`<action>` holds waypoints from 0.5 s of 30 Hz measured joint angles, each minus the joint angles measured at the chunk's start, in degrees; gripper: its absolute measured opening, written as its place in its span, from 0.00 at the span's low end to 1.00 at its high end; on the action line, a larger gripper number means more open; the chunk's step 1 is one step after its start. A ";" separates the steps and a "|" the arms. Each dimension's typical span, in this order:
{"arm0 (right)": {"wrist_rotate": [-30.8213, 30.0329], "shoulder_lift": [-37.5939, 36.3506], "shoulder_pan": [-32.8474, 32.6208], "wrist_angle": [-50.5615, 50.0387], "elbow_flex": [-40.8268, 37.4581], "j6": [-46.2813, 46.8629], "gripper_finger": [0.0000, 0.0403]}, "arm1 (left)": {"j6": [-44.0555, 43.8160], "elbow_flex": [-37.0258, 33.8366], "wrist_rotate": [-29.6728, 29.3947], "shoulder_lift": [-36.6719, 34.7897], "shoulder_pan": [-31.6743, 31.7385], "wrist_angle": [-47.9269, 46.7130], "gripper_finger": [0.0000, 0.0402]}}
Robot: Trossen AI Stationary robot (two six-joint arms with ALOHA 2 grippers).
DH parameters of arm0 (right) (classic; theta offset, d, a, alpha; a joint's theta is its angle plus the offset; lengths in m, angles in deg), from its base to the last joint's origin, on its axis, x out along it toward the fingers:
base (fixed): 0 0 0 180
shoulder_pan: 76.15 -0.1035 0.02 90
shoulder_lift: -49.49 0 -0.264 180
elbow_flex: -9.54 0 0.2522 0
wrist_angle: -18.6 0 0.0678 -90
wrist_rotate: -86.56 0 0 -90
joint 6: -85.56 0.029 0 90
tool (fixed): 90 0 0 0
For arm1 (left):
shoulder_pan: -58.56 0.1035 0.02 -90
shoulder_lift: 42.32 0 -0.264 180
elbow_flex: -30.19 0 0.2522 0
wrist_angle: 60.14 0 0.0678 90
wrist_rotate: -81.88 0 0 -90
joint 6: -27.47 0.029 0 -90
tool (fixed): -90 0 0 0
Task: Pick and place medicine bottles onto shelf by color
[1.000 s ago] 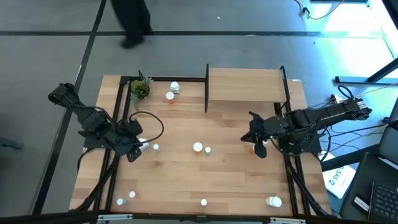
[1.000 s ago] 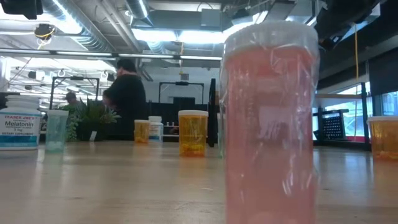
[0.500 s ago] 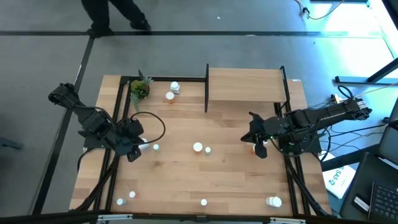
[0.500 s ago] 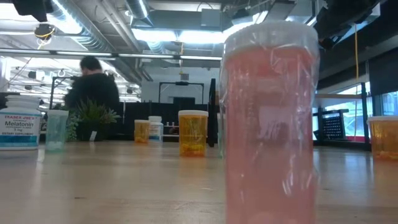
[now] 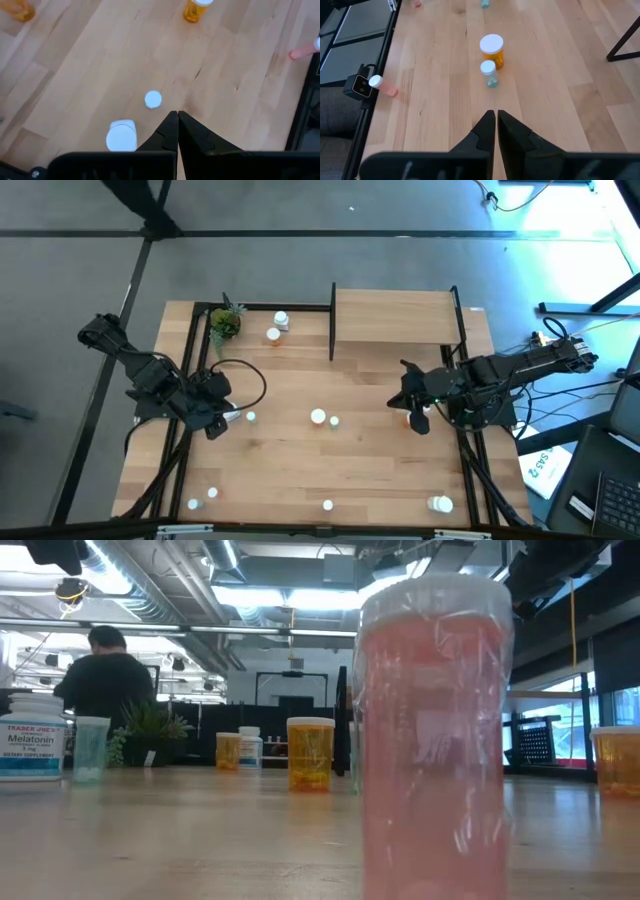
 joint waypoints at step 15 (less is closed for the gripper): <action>0.00 0.00 -0.02 -0.01 0.00 0.02 0.06 | -10.38 0.00 0.30 0.00 0.01 0.55 0.00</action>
